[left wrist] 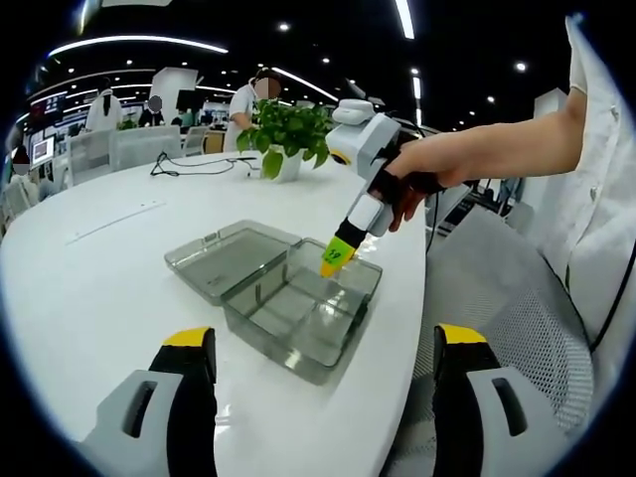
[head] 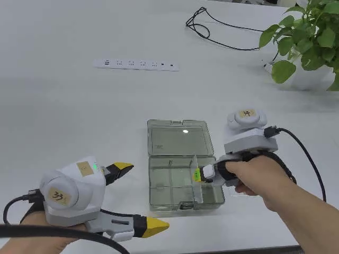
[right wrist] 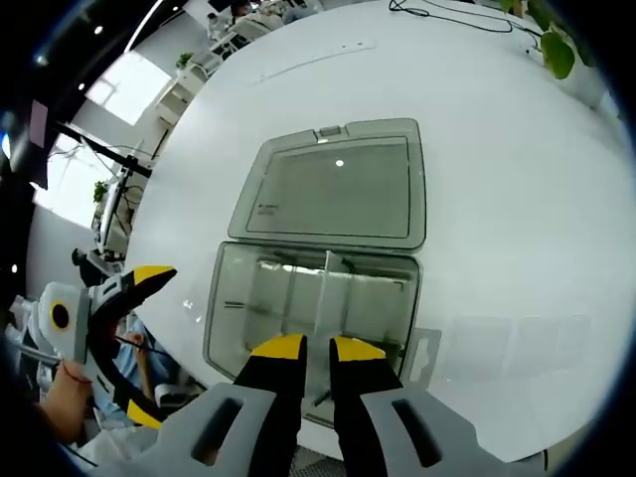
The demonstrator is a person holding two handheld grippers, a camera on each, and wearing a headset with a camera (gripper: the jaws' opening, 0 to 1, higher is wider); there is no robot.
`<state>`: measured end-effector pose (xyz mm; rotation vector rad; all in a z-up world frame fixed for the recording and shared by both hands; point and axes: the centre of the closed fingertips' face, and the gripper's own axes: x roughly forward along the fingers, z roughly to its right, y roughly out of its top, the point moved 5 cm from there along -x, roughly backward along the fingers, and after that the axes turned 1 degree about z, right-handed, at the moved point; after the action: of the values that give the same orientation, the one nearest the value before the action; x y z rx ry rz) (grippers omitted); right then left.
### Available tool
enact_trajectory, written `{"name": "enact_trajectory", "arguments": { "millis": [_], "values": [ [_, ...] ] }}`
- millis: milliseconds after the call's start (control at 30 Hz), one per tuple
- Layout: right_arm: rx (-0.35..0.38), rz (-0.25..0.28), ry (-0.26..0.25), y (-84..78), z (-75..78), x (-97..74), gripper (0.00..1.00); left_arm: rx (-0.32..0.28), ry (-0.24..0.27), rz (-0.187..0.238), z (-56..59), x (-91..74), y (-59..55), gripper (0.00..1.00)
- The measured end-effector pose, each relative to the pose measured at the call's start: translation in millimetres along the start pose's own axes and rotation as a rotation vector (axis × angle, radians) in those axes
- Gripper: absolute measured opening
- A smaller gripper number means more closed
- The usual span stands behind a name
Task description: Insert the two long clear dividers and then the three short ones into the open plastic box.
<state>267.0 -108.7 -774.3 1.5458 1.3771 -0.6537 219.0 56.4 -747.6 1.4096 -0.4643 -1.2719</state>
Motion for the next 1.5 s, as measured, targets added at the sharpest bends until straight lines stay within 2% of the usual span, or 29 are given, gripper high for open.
{"name": "enact_trajectory", "arguments": {
  "millis": [300,667,933,1167,1300,1500],
  "values": [
    [0.018,0.005,0.031,-0.9,2.2,2.8,0.11,-0.012,0.01,-0.015,0.7,-0.1,-4.3,0.92],
    [-0.075,0.043,0.115,-6.8,2.8,-1.5,0.12,-0.025,0.037,-0.016,3.4,-2.4,-3.5,0.91],
    [-0.142,0.09,0.16,-4.2,0.9,-11.0,0.18,-0.038,0.062,-0.013,6.3,-4.2,-0.4,0.91],
    [-0.24,0.155,0.181,3.4,1.3,-24.0,0.25,-0.045,0.079,-0.013,7.0,-5.1,2.4,0.9],
    [-0.275,0.204,0.221,8.5,-2.3,-34.2,0.31,-0.048,0.093,-0.009,6.2,-6.2,5.9,0.9],
    [-0.328,0.244,0.269,11.9,-5.5,-47.9,0.36,-0.054,0.113,-0.002,6.3,-7.4,10.2,0.9]
  ]
}}
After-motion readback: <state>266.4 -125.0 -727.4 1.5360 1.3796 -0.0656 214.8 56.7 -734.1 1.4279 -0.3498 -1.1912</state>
